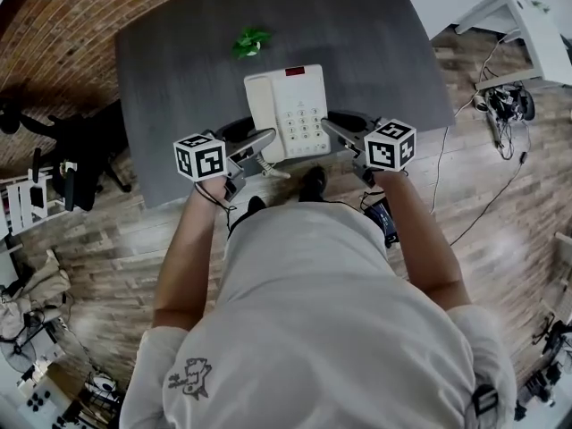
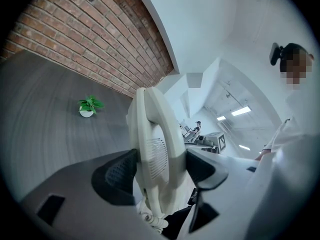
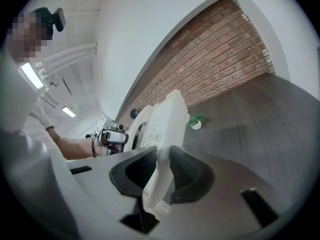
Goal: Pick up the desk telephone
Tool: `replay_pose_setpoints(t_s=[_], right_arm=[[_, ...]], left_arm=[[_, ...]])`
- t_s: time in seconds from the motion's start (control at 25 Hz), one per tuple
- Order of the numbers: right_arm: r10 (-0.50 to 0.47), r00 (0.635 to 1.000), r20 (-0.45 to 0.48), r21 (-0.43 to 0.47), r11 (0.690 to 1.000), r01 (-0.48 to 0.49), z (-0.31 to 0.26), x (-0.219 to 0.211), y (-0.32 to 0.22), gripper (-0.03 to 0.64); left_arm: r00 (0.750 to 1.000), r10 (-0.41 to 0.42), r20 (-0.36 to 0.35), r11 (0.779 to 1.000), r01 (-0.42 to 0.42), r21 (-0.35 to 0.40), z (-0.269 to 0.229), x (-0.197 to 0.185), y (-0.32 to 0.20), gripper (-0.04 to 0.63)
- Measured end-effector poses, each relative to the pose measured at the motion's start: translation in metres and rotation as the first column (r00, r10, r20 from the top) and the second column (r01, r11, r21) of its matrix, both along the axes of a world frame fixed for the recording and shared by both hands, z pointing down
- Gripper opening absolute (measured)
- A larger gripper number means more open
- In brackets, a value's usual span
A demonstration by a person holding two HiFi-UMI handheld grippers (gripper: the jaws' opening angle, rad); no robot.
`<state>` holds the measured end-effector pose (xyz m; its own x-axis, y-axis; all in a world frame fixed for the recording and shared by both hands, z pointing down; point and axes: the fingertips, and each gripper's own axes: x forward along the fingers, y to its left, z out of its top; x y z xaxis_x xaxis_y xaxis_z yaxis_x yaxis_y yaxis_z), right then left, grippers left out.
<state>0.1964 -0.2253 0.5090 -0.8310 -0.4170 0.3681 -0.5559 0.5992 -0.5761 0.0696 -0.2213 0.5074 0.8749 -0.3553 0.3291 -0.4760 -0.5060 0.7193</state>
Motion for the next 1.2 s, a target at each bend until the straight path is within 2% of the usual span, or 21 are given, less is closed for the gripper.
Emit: replay_pose_setpoints(t_s=[0.36, 0.68, 0.84, 1.2], right_arm=[[0.095, 0.995, 0.009, 0.002, 0.996, -0.095, 0.001, -0.066, 0.033, 0.074], [0.195, 0.98, 0.022, 0.024, 0.98, -0.196, 0.006, -0.143, 0.094, 0.074], [0.226, 0.974, 0.006, 0.019, 0.974, -0.226, 0.005, -0.154, 0.109, 0.075], [0.257, 0.966, -0.022, -0.003, 0.966, -0.257, -0.007, -0.159, 0.132, 0.075]], left_arm=[[0.996, 0.084, 0.018, 0.996, -0.084, 0.006, 0.001, -0.065, 0.024, 0.325], [0.985, 0.17, 0.013, 0.984, -0.171, 0.045, 0.004, -0.143, 0.073, 0.324], [0.979, 0.206, 0.001, 0.978, -0.206, 0.043, 0.003, -0.153, 0.081, 0.324], [0.974, 0.226, -0.028, 0.974, -0.225, 0.028, -0.005, -0.157, 0.1, 0.322]])
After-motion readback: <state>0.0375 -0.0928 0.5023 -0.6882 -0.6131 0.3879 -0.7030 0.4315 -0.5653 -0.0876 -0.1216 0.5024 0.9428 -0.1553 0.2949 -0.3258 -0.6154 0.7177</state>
